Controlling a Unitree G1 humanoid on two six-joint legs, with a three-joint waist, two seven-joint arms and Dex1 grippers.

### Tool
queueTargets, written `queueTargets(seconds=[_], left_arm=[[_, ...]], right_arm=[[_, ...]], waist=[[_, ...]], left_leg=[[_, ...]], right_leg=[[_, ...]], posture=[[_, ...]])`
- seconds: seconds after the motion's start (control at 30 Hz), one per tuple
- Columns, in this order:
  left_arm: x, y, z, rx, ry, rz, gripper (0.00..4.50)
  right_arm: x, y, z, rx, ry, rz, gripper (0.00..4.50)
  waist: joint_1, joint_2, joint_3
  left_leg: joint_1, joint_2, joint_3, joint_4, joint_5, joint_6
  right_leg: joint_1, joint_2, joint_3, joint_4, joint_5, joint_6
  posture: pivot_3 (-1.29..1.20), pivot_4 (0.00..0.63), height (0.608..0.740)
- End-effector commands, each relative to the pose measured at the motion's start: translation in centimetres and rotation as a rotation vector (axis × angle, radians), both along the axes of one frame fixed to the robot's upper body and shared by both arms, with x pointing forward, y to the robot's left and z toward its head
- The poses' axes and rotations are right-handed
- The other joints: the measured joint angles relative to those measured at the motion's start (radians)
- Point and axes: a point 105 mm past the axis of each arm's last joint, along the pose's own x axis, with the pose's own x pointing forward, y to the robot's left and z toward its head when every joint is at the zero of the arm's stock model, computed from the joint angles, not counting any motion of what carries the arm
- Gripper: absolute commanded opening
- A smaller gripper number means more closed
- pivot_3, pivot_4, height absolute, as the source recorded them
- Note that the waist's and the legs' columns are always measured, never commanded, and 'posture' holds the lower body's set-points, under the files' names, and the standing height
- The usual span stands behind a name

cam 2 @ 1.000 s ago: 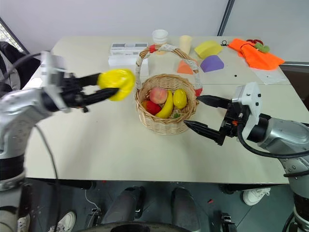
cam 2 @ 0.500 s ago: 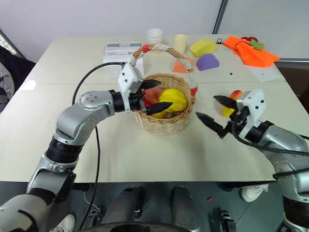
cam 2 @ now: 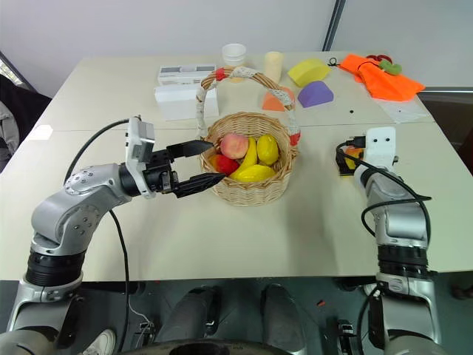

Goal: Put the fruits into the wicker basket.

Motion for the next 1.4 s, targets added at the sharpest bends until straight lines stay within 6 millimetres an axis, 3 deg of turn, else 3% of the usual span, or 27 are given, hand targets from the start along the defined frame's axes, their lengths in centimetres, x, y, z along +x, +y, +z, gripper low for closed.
queueTargets(seconds=[0.03, 0.1, 0.13, 0.2, 0.23, 0.27, 0.33, 0.5, 0.6, 0.7, 0.77, 0.83, 0.93, 1.07, 1.23, 1.4], left_arm=[[-1.2, 0.0, 0.8, -0.009, -0.05, -0.017, 4.42], [-1.4, -0.1, 0.7, -0.002, -0.059, -0.023, 4.42], [-1.5, -0.2, 0.7, -0.003, -0.064, -0.027, 4.47], [-1.8, -0.4, 0.9, -0.007, -0.069, -0.043, 4.5], [-1.9, -0.6, 1.0, -0.01, -0.071, -0.051, 4.5], [-2.0, -0.7, 1.1, -0.012, -0.076, -0.06, 4.5], [-2.2, -1.1, 1.2, -0.012, -0.083, -0.075, 4.5], [-1.8, -0.6, 0.7, 0.013, -0.095, -0.054, 4.5], [-1.1, 0.6, 0.2, 0.026, -0.096, -0.015, 4.5], [-0.3, 2.3, -0.2, 0.036, -0.102, 0.03, 4.5], [0.1, 3.3, -0.5, 0.051, -0.103, 0.056, 4.5], [0.6, 4.3, -0.8, 0.07, -0.103, 0.082, 4.5], [0.7, 5.1, -1.0, 0.093, -0.108, 0.096, 4.5], [0.7, 5.7, -0.7, 0.09, -0.112, 0.118, 4.5], [0.4, 5.3, -0.8, 0.09, -0.115, 0.119, 4.5], [-0.2, 4.8, -0.7, 0.075, -0.116, 0.123, 4.5]], right_arm=[[0.1, -0.8, 0.0, 0.03, 0.011, -0.057, 4.5], [0.0, -1.0, -0.3, 0.041, 0.022, -0.079, 4.5], [0.0, -1.2, -0.2, 0.049, 0.018, -0.088, 4.25], [-0.1, -1.3, 0.3, 0.052, -0.004, -0.086, 3.71], [-0.1, -1.4, 0.5, 0.042, -0.011, -0.085, 3.34], [-0.2, -1.5, 0.7, 0.023, -0.018, -0.085, 2.69], [-0.7, -1.6, 1.7, -0.018, -0.054, -0.06, 2.15], [-3.2, -1.3, 4.2, -0.197, -0.088, 0.135, 2.15], [-6.0, 1.2, 5.1, -0.178, -0.116, 0.438, 2.15], [-10.8, 5.1, 4.7, -0.15, -0.058, 0.809, 2.15], [-13.2, 7.1, 4.8, -0.063, -0.024, 0.962, 2.15], [-14.3, 9.5, 5.8, -0.032, -0.036, 1.082, 2.15], [-13.4, 12.9, 7.4, -0.056, -0.086, 1.156, 2.15], [-9.6, 17.5, 8.2, -0.16, -0.125, 1.132, 2.15], [-5.7, 20.8, 8.1, -0.133, -0.104, 1.019, 2.15], [-5.9, 21.8, 9.2, -0.183, -0.196, 1.031, 4.47]], waist=[[-0.002, 0.0, 0.0], [-0.002, 0.0, 0.0], [-0.002, 0.0, 0.0], [-0.002, 0.0, 0.0], [-0.002, 0.0, 0.0], [-0.002, 0.0, 0.0], [-0.002, 0.0, 0.0], [0.0, 0.0, 0.0], [-0.002, 0.0, 0.0], [-0.002, 0.0, 0.0], [-0.004, 0.0, 0.0], [-0.007, 0.0, 0.0], [-0.01, -0.001, 0.0], [-0.002, -0.002, 0.001], [0.003, -0.003, 0.0], [0.003, -0.003, 0.0]], left_leg=[[0.0, 0.0, 0.001, 0.0, 0.0, 0.0], [0.001, 0.0, 0.003, 0.0, 0.0, 0.0], [0.001, 0.0, 0.003, 0.0, 0.0, 0.0], [0.001, 0.0, 0.003, 0.0, 0.0, 0.0], [0.001, 0.0, 0.004, 0.0, 0.0, 0.0], [0.001, 0.0, 0.004, 0.0, 0.0, 0.0], [0.001, 0.0, 0.004, 0.0, 0.0, 0.0], [0.001, 0.0, 0.004, 0.0, 0.0, 0.001], [0.001, 0.0, 0.005, 0.0, -0.001, 0.002], [0.002, 0.003, 0.005, 0.0, -0.002, 0.003], [0.002, 0.004, 0.004, 0.0, -0.002, 0.003], [0.003, 0.007, 0.005, 0.001, -0.002, 0.003], [0.005, 0.011, 0.008, 0.003, -0.002, 0.003], [0.004, 0.015, 0.008, 0.006, -0.002, 0.003], [-0.001, 0.014, 0.008, 0.004, -0.001, 0.002], [-0.014, 0.011, 0.009, 0.003, -0.001, 0.001]], right_leg=[[0.0, 0.0, 0.001, 0.0, 0.0, 0.0], [0.0, 0.0, 0.001, 0.0, 0.0, 0.0], [0.0, 0.0, 0.001, 0.0, 0.0, 0.0], [0.0, 0.001, 0.002, 0.0, 0.0, 0.0], [0.0, 0.001, 0.002, 0.0, 0.0, 0.0], [0.0, 0.001, 0.002, 0.0, 0.0, 0.0], [0.0, 0.001, 0.003, 0.0, 0.0, 0.0], [0.0, 0.001, 0.003, 0.0, 0.0, 0.001], [0.0, 0.001, 0.003, 0.0, 0.0, 0.001], [0.001, 0.004, 0.003, 0.0, 0.0, 0.001], [0.001, 0.005, 0.003, 0.0, 0.0, 0.001], [0.001, 0.007, 0.003, 0.0, 0.001, -0.001], [0.001, 0.009, 0.007, -0.001, 0.001, -0.007], [0.0, 0.011, 0.006, -0.001, 0.003, -0.009], [-0.005, 0.01, 0.006, -0.001, 0.006, -0.01], [-0.019, 0.008, 0.007, -0.001, 0.01, -0.003]], posture=[[0.0, 0.15, 0.74], [0.0, 0.15, 0.74], [0.0, 0.15, 0.74], [0.0, 0.15, 0.74], [0.0, 0.15, 0.74], [0.0, 0.15, 0.74], [0.0, 0.15, 0.74], [0.0, 0.15, 0.74], [0.0, 0.15, 0.74], [0.0, 0.15, 0.74], [0.0, 0.15, 0.74], [0.0, 0.15, 0.74], [0.0, 0.15, 0.74], [0.0, 0.15, 0.74], [0.0, 0.15, 0.74], [0.0, 0.15, 0.74]])
